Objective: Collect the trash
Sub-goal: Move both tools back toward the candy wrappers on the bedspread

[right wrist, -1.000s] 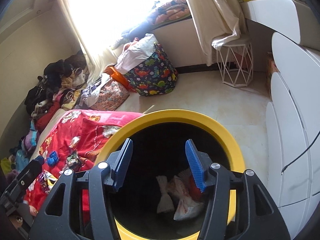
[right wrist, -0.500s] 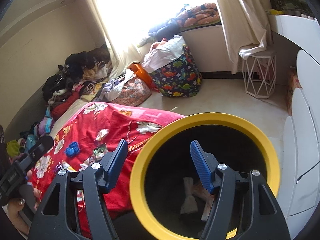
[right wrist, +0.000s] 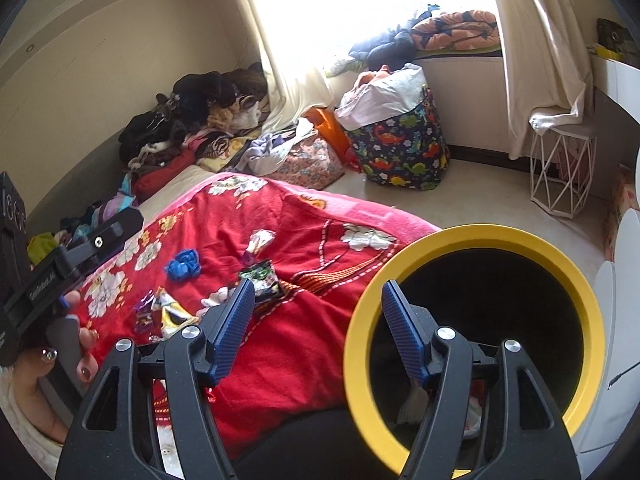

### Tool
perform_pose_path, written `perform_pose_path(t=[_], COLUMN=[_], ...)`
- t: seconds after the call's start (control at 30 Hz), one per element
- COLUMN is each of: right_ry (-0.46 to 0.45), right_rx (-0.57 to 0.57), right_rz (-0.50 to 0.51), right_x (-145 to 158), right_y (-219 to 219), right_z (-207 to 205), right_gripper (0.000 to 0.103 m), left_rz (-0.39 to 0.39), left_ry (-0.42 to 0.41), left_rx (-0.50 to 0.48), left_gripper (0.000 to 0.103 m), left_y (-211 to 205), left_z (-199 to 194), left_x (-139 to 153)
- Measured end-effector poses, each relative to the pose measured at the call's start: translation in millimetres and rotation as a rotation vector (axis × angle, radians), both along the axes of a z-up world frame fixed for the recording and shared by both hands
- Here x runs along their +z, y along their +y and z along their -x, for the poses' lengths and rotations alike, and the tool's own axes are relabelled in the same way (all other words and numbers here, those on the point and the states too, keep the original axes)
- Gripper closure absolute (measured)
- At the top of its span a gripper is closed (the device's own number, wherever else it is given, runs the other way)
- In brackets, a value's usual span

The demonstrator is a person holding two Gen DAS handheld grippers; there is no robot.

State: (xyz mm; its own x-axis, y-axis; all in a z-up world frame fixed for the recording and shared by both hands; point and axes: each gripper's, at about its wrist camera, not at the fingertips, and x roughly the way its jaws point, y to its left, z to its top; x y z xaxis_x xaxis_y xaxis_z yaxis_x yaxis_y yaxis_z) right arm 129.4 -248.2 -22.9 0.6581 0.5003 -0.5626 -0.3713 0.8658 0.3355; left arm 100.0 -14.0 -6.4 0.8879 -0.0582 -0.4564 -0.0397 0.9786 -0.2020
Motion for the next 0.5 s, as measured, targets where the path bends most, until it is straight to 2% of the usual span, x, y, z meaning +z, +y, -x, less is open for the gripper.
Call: perform_pose_path(t=[0.5], right_ry=[-0.006], right_rx=[0.139], right_rz=[0.031], right_x=[-2], right_y=[49], right_z=[12], right_gripper=[0.039], left_rz=[-0.008], left_ry=[-0.009], left_rx=[0.097], left_gripper=[0.011], left_y=[41], left_z=[7], left_x=[3])
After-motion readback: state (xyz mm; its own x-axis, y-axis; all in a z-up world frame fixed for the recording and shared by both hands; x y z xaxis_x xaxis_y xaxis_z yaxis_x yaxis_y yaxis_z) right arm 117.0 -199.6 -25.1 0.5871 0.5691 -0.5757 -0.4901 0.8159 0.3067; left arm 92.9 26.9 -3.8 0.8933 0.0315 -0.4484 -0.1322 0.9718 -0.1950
